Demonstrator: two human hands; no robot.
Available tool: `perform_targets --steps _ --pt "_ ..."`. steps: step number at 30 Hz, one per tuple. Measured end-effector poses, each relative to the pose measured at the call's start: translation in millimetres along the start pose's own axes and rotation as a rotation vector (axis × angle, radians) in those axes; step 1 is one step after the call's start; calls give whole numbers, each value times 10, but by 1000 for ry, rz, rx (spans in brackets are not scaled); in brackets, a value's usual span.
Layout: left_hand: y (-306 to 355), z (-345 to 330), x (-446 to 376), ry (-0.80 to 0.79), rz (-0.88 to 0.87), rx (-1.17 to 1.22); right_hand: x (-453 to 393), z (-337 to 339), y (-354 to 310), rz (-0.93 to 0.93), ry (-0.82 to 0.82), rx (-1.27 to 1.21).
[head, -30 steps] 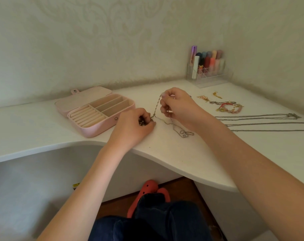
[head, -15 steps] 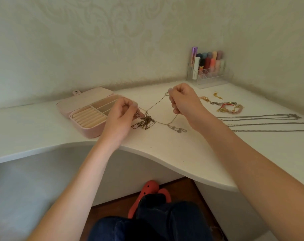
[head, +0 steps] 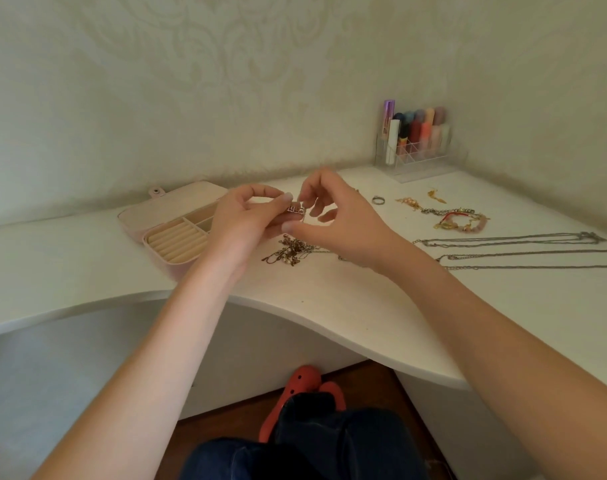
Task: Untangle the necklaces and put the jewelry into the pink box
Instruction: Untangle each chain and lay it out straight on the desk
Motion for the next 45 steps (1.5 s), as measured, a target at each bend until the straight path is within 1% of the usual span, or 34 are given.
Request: perform_targets --steps 2,6,7,8,10,11,13,15,18,21,24,26,28,30,32,34,36,39,41,42,45 --pt "-52 -58 -8 -14 41 29 -3 0 -31 37 23 57" --pt "-140 -153 1 -67 77 67 -26 196 33 18 205 80" --pt "-139 -162 -3 -76 54 21 -31 235 58 -7 229 31" --pt "-141 -164 -20 -80 21 -71 -36 255 77 -37 231 -71" --pt "-148 -206 -37 -111 -48 -292 -45 235 92 -98 184 -342" --pt "-171 -240 -33 -131 -65 -362 -47 226 78 -119 158 -448" --pt "-215 -217 -46 -93 -75 -389 -46 274 67 -149 163 -556" --pt "-156 -117 -38 28 -118 -366 -46 347 98 -182 197 -594" --pt "88 -55 19 195 -274 -459 -49 338 120 -198 171 -564" --pt "258 -109 61 232 -372 -463 -35 238 116 -222 102 -492" --pt "383 -110 80 259 -474 -491 -23 256 89 -184 107 -390" --pt "396 -24 58 302 -479 -505 -34 303 63 -142 128 -380" --pt "355 71 18 324 -452 -469 -45 286 47 -124 104 -409" --pt "327 96 4 312 -451 -483 -46 221 42 -128 57 -455" --pt "316 91 -12 297 -461 -522 -35 194 54 -160 50 -488" --pt "279 150 -71 298 -418 -450 -25 265 86 -190 105 -393" --pt "255 221 -127 305 -387 -344 -26 364 106 -176 165 -206" --pt "296 221 -115 280 -412 -304 -27 406 175 -158 173 -6" --pt "341 199 -93 260 -452 -333 -37 412 181 -142 177 99" --pt "361 185 -84 258 -469 -379 -39 439 160 -121 207 110" --pt "374 93 -55 234 -519 -562 -16 656 88 -69 399 20"
Point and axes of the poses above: each hand's wrist, its own x-axis away from the middle knuckle, its own z-axis out of the back of the hand, y = z × x, the point moved 9 cm from there along -x, towards the middle knuckle
